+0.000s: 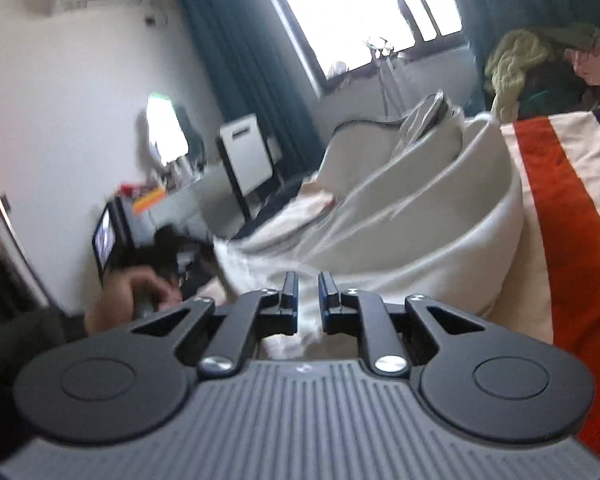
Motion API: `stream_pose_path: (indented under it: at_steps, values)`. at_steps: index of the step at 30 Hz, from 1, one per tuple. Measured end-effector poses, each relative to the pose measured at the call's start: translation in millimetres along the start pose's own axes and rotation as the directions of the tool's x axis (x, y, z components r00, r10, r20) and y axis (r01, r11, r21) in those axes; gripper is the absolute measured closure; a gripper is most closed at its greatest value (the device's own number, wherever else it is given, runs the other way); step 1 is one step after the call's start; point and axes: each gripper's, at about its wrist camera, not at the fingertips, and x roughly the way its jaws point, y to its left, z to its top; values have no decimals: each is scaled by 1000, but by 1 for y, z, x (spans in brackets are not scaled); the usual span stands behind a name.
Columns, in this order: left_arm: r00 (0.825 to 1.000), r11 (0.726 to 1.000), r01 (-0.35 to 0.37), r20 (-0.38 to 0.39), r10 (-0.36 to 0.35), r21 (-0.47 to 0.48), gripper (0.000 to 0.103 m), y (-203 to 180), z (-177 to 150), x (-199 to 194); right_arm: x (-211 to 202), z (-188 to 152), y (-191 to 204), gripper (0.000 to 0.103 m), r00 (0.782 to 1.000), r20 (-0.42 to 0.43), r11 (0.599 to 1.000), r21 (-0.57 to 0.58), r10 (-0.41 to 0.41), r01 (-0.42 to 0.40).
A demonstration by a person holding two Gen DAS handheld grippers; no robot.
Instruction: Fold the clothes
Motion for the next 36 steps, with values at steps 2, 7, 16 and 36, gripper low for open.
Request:
stream_pose_path:
  at_steps: [2, 7, 16, 36]
  values:
    - [1000, 1000, 8, -9, -8, -20, 92, 0, 0, 12, 11, -6, 0, 88, 997, -51, 998, -43, -52, 50]
    - [998, 998, 40, -40, -42, -51, 90, 10, -1, 12, 45, -43, 6, 90, 957, -247, 974, -203, -153, 103]
    - [984, 995, -49, -175, 34, -83, 57, 19, -15, -8, 20, -32, -6, 89, 970, -221, 994, -49, -106, 98]
    - [980, 841, 139, -50, -194, -523, 21, 42, -57, -58, 20, -54, -78, 28, 980, -196, 788, 608, 34, 94]
